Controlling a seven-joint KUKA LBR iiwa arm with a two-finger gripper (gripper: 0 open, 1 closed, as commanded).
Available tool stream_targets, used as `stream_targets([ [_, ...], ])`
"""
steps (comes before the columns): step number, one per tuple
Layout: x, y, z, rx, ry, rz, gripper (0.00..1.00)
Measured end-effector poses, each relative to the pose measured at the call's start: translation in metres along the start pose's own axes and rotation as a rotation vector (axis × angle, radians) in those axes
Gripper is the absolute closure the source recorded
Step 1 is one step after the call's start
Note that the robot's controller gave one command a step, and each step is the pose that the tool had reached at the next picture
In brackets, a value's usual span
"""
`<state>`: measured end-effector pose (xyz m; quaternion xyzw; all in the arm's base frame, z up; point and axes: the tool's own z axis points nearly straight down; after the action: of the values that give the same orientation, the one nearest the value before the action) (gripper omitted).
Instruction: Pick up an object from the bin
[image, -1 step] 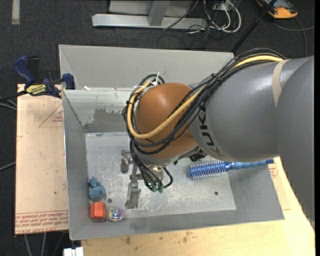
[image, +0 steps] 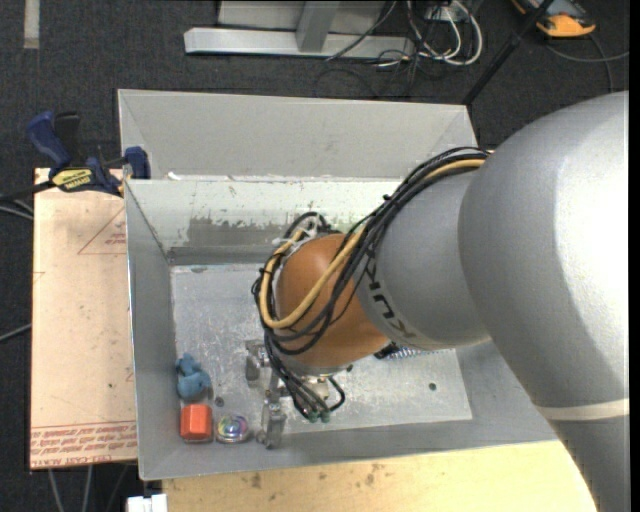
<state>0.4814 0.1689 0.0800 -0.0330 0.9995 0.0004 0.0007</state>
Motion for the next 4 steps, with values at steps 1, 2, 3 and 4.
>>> stream_targets([
  [1,-0.018,0.077,0.01,-0.004,-0.005,-0.106,0.0],
  [2,-0.018,0.072,0.01,0.0,0.0,-0.097,1.0],
  [3,-0.04,0.052,-0.148,-0.002,-0.01,-0.113,1.0],
  [4,-0.031,0.001,-0.063,0.0,0.006,-0.573,1.0],
])
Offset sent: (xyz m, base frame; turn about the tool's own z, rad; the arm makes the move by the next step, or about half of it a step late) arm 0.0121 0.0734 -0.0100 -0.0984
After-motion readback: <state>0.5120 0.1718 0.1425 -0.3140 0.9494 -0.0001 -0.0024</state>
